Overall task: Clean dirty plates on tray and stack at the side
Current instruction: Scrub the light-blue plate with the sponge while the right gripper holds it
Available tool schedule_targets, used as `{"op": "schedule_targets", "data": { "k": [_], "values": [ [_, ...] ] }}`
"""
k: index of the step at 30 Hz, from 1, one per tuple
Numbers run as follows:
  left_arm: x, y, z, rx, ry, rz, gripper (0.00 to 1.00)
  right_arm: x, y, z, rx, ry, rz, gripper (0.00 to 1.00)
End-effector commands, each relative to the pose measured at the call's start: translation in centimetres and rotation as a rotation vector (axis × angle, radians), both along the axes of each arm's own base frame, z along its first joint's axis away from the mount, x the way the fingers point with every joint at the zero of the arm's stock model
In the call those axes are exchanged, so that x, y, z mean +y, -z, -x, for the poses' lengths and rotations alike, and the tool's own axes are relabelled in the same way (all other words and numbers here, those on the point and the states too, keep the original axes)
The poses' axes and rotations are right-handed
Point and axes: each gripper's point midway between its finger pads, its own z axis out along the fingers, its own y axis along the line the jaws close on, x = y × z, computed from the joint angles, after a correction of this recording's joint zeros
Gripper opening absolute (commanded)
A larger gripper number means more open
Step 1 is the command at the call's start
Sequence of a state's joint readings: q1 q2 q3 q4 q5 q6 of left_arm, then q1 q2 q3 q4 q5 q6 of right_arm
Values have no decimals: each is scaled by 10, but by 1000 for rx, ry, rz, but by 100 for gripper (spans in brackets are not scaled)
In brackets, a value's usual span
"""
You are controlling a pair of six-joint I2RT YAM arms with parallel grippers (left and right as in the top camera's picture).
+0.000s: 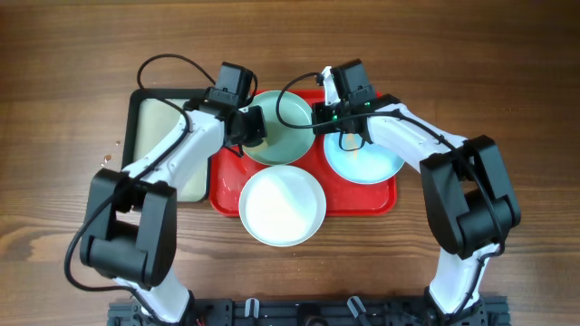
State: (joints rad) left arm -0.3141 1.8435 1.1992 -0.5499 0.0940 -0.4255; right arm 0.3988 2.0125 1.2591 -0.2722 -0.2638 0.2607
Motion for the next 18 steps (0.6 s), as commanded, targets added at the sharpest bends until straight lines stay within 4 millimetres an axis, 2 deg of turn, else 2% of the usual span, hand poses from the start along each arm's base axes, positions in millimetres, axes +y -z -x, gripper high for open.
{"op": "schedule_targets", "data": {
  "k": [1, 9, 13, 18],
  "values": [
    [1, 20, -2, 21, -21, -16, 4, 7, 3, 4, 16, -17, -17, 5],
    [0, 47, 11, 117, -66, -11, 4, 7, 3, 4, 17, -16, -17, 4],
    [-17, 63, 22, 173, -27, 21, 4, 7, 4, 5, 21, -16, -17, 4],
    [-32, 70, 26, 180, 8, 41, 4, 11, 2, 7, 30, -31, -39, 4]
  ]
}}
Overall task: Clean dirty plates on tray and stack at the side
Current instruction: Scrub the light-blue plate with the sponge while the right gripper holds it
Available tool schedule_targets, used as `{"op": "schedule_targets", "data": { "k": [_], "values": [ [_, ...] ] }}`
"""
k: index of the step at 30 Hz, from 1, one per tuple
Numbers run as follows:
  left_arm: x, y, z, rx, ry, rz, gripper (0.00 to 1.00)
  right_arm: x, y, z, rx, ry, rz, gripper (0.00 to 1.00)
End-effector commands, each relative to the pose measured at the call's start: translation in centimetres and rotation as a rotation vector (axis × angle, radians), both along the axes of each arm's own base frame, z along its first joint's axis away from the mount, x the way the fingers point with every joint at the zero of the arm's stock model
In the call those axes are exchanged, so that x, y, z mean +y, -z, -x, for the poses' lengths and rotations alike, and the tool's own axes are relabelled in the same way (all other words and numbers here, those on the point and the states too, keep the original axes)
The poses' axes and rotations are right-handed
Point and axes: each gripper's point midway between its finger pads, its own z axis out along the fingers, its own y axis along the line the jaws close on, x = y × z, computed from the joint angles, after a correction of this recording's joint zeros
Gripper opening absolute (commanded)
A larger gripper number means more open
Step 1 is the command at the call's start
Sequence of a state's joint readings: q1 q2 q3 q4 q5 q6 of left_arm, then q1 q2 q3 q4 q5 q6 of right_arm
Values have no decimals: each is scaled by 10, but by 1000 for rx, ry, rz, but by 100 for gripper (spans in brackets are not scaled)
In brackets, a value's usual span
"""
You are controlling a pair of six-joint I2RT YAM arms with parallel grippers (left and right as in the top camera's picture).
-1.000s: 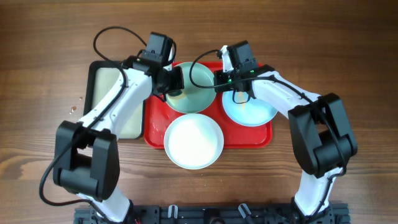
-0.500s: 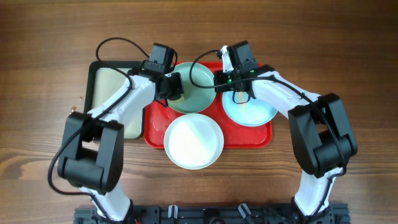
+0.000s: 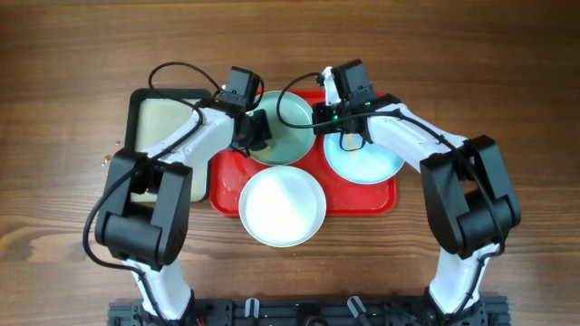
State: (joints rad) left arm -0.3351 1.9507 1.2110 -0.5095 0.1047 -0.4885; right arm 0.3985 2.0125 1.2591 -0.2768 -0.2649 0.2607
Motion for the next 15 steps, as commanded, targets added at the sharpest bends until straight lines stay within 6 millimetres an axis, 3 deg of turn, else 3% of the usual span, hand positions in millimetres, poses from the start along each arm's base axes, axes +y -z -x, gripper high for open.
{"op": "schedule_targets", "data": {
  "k": [1, 11, 15],
  "values": [
    [-25, 34, 25, 108, 45, 50, 4, 11, 2, 6, 25, -30, -40, 4],
    [-34, 32, 26, 119, 38, 97, 4, 11, 2, 6, 25, -30, -40, 4],
    [-37, 41, 31, 147, 45, 108, 4, 11, 2, 6, 25, -30, -40, 4]
  ]
}}
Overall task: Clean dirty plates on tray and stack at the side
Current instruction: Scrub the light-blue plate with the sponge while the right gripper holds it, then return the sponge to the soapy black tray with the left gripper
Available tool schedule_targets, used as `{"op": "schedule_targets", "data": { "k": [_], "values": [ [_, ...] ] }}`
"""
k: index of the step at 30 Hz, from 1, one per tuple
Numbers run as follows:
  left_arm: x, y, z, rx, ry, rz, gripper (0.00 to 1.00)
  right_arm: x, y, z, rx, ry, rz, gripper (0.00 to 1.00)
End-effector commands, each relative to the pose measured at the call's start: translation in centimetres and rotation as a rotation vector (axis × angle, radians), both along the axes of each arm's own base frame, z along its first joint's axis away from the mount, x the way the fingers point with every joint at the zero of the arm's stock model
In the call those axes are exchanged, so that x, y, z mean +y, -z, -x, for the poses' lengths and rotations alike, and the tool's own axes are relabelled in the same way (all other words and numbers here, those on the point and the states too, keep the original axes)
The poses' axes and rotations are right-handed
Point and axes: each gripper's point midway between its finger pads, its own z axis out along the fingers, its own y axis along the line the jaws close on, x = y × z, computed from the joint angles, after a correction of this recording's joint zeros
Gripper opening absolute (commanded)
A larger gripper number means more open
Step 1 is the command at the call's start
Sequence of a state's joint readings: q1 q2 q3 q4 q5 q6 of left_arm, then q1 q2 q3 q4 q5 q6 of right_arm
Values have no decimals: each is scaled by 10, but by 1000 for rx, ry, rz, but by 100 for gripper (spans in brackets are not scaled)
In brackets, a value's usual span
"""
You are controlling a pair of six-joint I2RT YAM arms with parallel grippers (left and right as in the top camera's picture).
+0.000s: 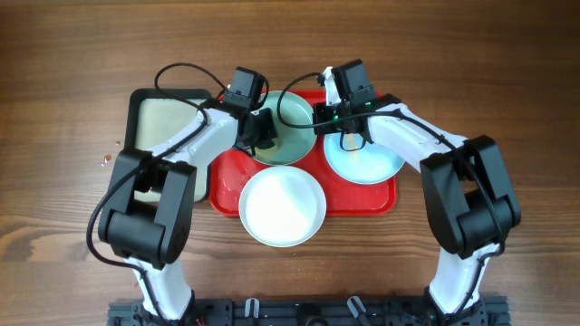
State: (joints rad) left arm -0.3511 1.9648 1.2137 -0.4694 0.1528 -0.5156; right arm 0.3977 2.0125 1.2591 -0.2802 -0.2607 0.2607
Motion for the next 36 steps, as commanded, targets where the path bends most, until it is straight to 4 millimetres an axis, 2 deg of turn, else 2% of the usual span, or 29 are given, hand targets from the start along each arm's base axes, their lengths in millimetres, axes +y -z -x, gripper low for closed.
{"op": "schedule_targets", "data": {
  "k": [1, 7, 11, 17, 23, 32, 36],
  "values": [
    [-22, 41, 33, 154, 46, 57, 4, 12, 1, 6, 23, -34, -44, 4],
    [-54, 30, 29, 125, 108, 200, 4, 12, 1, 6, 24, -34, -44, 4],
    [-58, 32, 30, 125, 115, 199, 4, 12, 1, 6, 24, -33, -44, 4],
    [-61, 45, 28, 125, 119, 208, 4, 12, 1, 6, 24, -33, -44, 4],
    [-87, 28, 20, 80, 183, 359, 4, 12, 1, 6, 24, -33, -44, 4],
    [-88, 23, 10, 19, 218, 363, 4, 12, 1, 6, 23, -34, -44, 4],
    [-80, 9, -6, -47, 217, 362, 4, 12, 1, 6, 24, -34, -44, 4]
  ]
}}
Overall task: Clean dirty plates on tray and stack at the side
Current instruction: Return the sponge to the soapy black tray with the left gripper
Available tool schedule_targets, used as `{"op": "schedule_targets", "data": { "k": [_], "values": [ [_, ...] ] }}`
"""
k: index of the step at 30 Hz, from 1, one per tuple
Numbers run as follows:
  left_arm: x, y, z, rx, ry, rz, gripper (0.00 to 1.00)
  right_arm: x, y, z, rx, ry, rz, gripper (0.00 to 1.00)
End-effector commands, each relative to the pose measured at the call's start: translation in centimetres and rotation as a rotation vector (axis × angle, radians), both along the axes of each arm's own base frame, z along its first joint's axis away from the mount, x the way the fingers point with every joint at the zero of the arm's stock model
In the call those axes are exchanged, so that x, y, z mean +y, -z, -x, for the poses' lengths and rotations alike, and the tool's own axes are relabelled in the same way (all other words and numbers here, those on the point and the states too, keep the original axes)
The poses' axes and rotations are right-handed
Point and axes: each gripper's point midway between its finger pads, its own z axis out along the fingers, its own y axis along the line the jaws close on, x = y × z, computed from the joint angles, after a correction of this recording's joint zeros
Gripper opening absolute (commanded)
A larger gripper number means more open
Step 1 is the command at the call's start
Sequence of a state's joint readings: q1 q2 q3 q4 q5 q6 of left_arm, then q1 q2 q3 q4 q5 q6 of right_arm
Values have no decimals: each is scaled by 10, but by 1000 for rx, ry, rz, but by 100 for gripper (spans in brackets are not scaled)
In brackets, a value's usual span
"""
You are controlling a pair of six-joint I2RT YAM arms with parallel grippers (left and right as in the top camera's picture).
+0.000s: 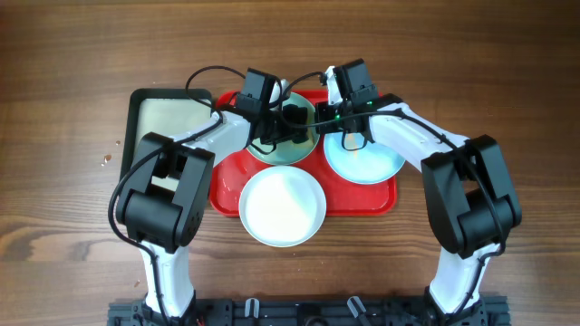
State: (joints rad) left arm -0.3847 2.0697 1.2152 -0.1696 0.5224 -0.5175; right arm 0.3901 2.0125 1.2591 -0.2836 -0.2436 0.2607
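On the red tray (227,186) lie three plates: a green one (276,156) at the back left, a light blue one (372,163) at the right and a white one (282,206) at the front. My left gripper (292,122) hangs over the middle of the green plate; its fingers are dark against the plate and hard to read. My right gripper (349,138) sits at the back left edge of the blue plate, close to the green plate's right rim. Its fingers are hidden under the wrist.
A black tray with a beige inside (168,118) stands left of the red tray, on the wooden table (72,226). The left arm reaches across its right edge. Both arm bases stand at the table's front edge.
My left gripper has moved right, from the green plate's left rim to over its middle. The right arm and all three plates are where they were.
The left gripper first stood at the green plate's left rim, beside the black tray. At the two later moments it was a little further right along that rim, and now it is over the plate's middle. The right gripper stayed at the blue plate's back edge throughout.
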Motion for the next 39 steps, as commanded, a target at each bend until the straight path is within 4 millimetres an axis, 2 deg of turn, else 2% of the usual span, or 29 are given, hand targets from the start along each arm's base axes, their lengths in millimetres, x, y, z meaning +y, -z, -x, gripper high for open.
{"op": "schedule_targets", "data": {
  "k": [1, 6, 8, 9, 12, 13, 17, 22, 24, 30, 34, 39],
  "values": [
    [7, 7, 2, -9, 15, -15, 4, 18, 0, 9, 26, -50, -59, 4],
    [40, -59, -25, -130, -70, 25, 4, 18, 0, 9, 27, -50, -59, 4],
    [54, -80, -28, -158, -97, 30, 4, 18, 0, 9, 26, -49, -59, 4],
    [69, -97, -28, -179, -116, 24, 4, 18, 0, 9, 26, -49, -59, 4],
    [97, -112, -24, -193, -140, -10, 4, 18, 0, 9, 26, -49, -59, 4],
    [107, -113, -23, -186, -162, -32, 4, 18, 0, 9, 26, -50, -59, 4],
    [175, -100, -10, -77, -323, -184, 4, 18, 1, 9, 29, -50, -57, 4],
    [260, -72, 31, 138, -511, -391, 4, 17, 1, 9, 27, -48, -54, 4],
    [286, -66, 47, 201, -563, -468, 4, 17, 1, 9, 27, -48, -55, 4],
    [320, -60, 73, 280, -616, -642, 4, 17, 1, 9, 28, -49, -54, 5],
    [320, -59, 76, 291, -612, -650, 4, 17, 1, 9, 27, -50, -53, 23],
    [319, -55, 81, 295, -558, -665, 4, 16, 1, 8, 24, -46, -48, 23]
  ]
}}
